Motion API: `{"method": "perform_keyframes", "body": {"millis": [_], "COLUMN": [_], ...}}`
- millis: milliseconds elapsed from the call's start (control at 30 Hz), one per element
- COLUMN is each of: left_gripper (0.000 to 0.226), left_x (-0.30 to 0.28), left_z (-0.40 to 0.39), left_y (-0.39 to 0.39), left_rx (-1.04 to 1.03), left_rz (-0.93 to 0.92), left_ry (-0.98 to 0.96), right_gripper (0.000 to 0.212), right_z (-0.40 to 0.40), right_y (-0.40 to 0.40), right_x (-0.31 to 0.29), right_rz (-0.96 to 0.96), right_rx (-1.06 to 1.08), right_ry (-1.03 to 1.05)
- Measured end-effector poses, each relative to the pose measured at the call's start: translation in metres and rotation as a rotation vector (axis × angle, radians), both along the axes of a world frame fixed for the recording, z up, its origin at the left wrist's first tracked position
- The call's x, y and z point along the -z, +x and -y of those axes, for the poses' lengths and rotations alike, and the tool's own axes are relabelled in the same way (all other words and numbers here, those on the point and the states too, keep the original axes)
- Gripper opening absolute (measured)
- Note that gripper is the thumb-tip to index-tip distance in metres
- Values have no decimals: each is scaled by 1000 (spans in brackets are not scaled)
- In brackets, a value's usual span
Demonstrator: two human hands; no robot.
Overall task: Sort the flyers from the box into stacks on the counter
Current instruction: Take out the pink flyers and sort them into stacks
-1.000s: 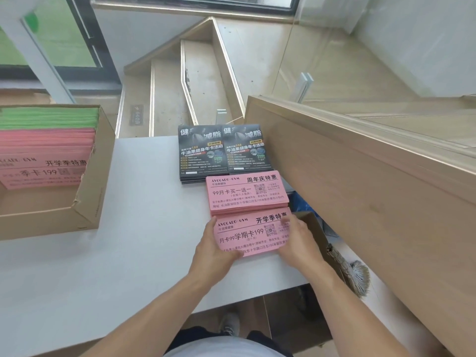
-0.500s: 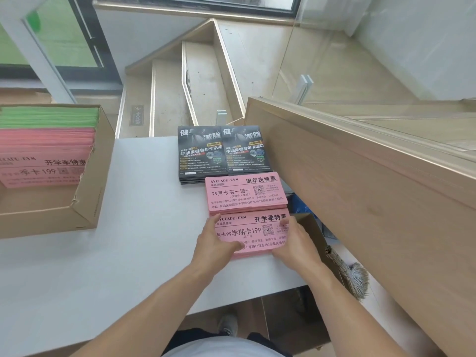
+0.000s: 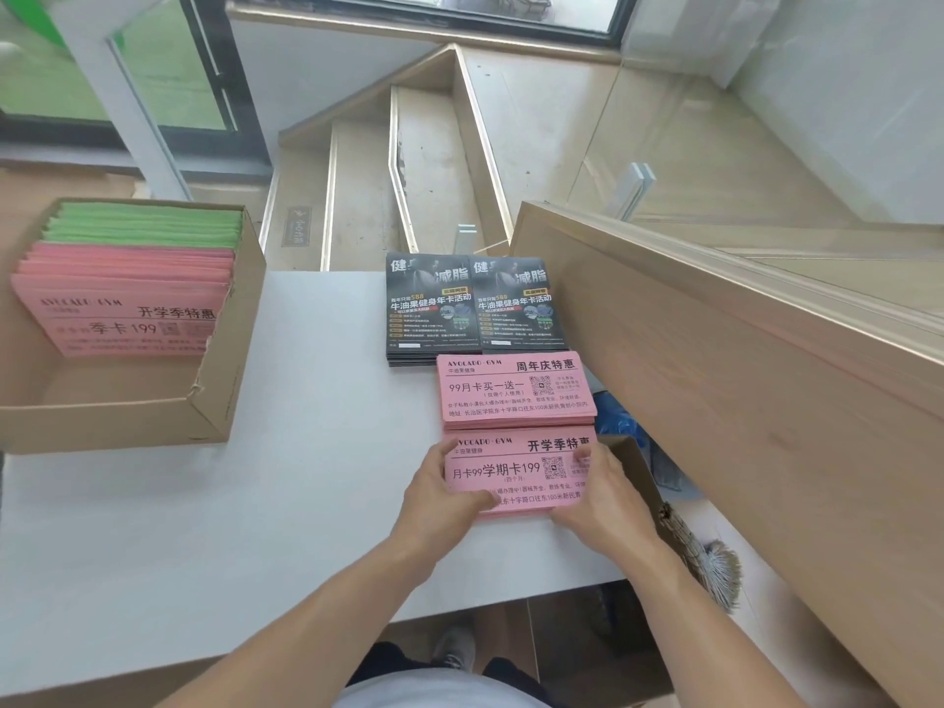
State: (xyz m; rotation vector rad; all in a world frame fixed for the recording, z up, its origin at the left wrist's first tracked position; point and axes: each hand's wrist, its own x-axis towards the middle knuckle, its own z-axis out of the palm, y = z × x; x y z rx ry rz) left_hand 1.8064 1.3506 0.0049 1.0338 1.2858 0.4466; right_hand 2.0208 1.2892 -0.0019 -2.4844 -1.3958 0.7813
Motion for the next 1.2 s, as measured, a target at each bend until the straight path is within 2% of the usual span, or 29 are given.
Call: {"method": "perform_keyframes", "body": {"millis": [233, 300, 367, 433, 500, 600, 733, 867, 1000, 1067, 1200], "left_gripper": [88, 85, 76, 72, 58, 38, 29, 25, 29, 34, 58], "left_x": [-7, -15, -22, -26, -33, -53, -78, -89, -80, -73, -60], "left_z": [1, -3, -8, -13, -18, -24, -37, -67, -112, -143, -204], "left_y": [2, -5, -19, -40, -64, -105, -171, -244, -309, -335, -369], "left_rx": [74, 80, 48, -22, -131, -290, -472, -606, -610, -503, -124], "left_rz": [24, 20, 3, -9, 19, 75, 60, -68, -271, -441, -763], "left_ry": [-7, -4, 19, 110, 225, 383, 555, 748, 855, 930, 1025], "right_gripper": [83, 88, 88, 75, 59, 42, 32, 31, 53, 63, 76], "right_z": [-5, -8, -13, -25, -41, -67, -100, -146, -205, -239, -289], "right_y": [2, -9, -29, -59, -95, -148, -217, -281, -332, -354, -380], "right_x": [-12, -20, -32, -47, -57, -62, -66, -78, -81, -79, -71], "right_rz": [-82, 17, 101, 67, -4, -52, -142, -183, -92, 8, 204], "right_rx": [29, -3, -50, -93, -180, -338, -501, -581, -692, -747, -763], "right_ry": [-94, -136, -70, 92, 213, 286, 336, 470, 430, 394, 266]}}
